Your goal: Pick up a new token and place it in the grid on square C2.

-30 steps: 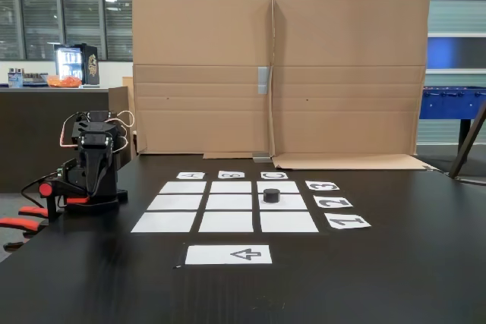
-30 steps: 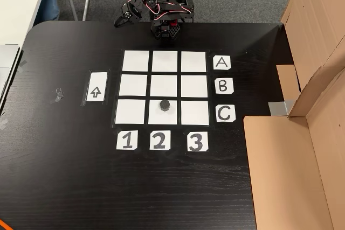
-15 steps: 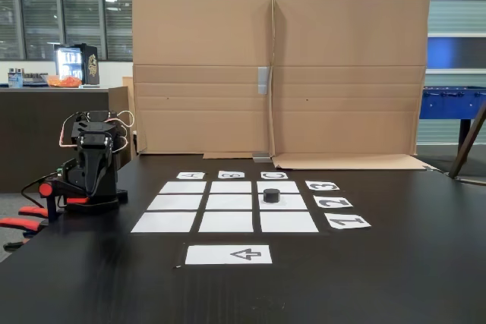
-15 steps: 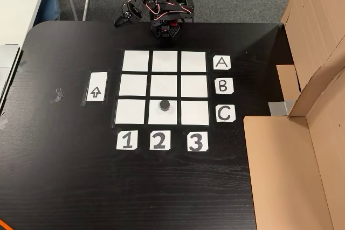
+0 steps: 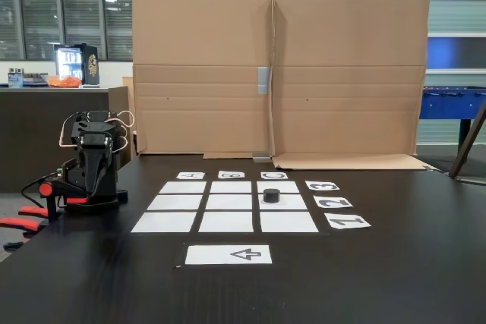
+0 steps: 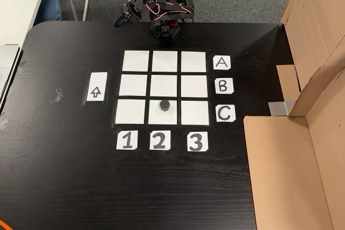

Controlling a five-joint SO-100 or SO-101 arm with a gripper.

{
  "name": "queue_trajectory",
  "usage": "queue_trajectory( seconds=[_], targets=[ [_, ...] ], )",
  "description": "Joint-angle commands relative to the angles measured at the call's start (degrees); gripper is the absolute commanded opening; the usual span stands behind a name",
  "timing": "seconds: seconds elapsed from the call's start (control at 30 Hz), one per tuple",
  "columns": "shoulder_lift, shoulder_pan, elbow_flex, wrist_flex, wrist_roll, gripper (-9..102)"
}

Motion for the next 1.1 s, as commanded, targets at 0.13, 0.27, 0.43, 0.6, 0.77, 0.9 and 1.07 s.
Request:
queue_trajectory(
  seconds=[0.13, 0.27, 0.43, 0.6, 0.77, 0.9, 1.07],
  targets=[
    [0.4, 0.3, -0.3, -0.5, 0.4, -1],
    [0.4, -1.9, -0.3, -0.8, 0.4, -1],
    [0.4, -0.4, -0.2, -0.8, 0.5, -1],
    [0.4, -0.3, -0.2, -0.8, 0.5, -1],
    [0.4, -0.5, -0.2, -0.8, 0.4, -1],
    [0.4, -0.6, -0.2, -0.8, 0.3, -1],
    [0.4, -0.6, -0.2, -0.7, 0.3, -1]
  ],
)
